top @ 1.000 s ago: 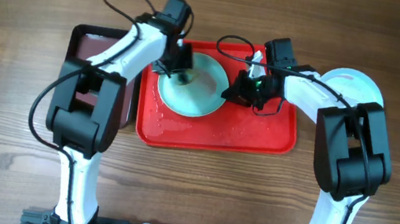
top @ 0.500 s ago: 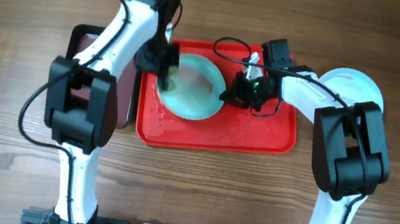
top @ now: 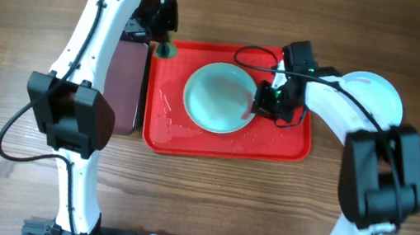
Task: Clean dirty plates on tray and stack at the side
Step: 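Lift the sponge away left and tilt the plate up with right gripper, then carry the blue plate right and stack it on the plate pile, then lower the sponge into the maroon tray and open the left gripper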
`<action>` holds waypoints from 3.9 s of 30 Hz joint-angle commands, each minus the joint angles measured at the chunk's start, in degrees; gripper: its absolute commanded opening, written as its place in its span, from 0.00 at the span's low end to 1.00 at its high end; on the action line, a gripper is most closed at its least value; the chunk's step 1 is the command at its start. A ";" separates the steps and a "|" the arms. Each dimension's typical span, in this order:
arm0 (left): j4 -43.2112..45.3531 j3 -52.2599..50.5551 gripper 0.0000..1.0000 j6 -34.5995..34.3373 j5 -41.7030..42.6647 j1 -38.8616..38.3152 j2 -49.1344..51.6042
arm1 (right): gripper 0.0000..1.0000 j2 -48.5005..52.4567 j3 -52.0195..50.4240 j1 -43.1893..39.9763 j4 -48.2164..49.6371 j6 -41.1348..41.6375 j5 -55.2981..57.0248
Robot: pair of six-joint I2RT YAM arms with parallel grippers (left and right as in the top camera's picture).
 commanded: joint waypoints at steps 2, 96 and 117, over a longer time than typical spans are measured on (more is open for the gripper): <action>0.13 0.15 0.04 0.68 3.98 -2.75 0.31 | 0.04 -14.47 -0.02 -0.28 -3.82 -1.92 17.86; 9.66 -12.76 0.04 -2.05 6.97 -6.78 0.31 | 0.04 -6.75 -1.64 -40.89 -4.35 1.18 22.27; -3.93 -13.51 0.04 -3.56 -6.51 8.76 -15.23 | 0.70 -26.53 1.40 -26.86 -6.73 -14.86 0.59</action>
